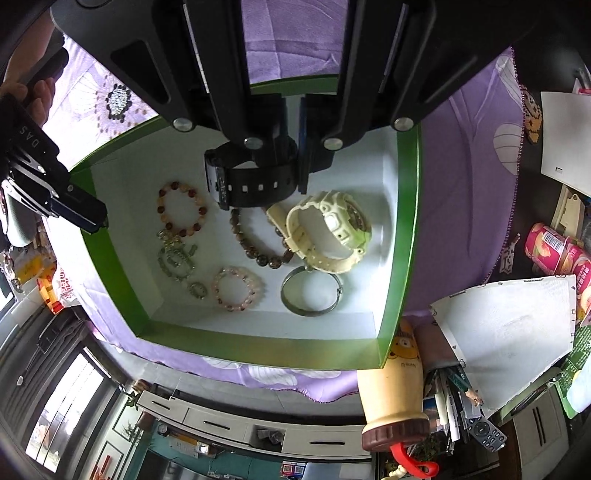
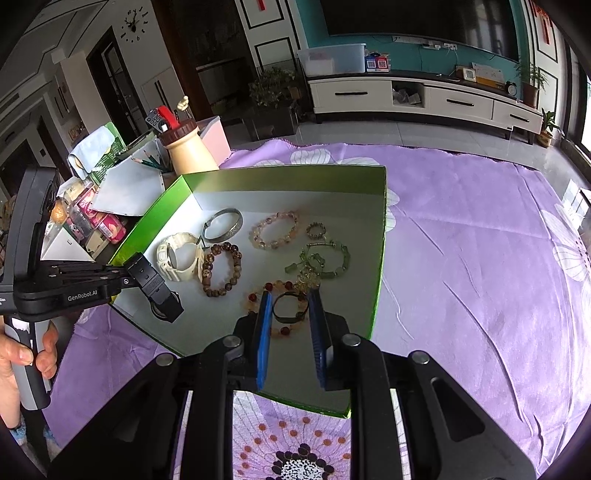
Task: Organize jewelry
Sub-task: 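Lower the right tool into the box and open it to drop the hair tie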
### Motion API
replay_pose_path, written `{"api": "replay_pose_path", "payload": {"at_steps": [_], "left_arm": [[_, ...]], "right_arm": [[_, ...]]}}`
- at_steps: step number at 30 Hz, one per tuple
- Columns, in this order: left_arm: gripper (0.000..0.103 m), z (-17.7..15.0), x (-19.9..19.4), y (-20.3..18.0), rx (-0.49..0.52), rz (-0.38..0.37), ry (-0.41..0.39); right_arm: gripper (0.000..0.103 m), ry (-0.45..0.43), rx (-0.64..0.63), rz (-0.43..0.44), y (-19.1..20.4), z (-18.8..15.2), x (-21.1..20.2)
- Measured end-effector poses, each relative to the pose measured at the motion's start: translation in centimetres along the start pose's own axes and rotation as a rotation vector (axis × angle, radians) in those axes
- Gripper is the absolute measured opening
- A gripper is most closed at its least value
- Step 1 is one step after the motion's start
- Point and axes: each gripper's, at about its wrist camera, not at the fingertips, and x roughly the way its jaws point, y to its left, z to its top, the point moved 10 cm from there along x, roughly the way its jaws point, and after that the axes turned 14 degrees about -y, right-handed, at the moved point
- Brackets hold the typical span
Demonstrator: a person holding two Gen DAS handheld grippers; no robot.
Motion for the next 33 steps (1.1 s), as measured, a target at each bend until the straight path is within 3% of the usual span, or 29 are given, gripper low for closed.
{"api": "replay_pose_path", "payload": {"at_steps": [33], "left_arm": [[0.004, -0.7, 0.8, 0.3, 0.076, 0.059, 0.009]], "right_arm": [[0.02, 0.045, -0.027, -0.015, 0.2, -0.7, 1.3]]}}
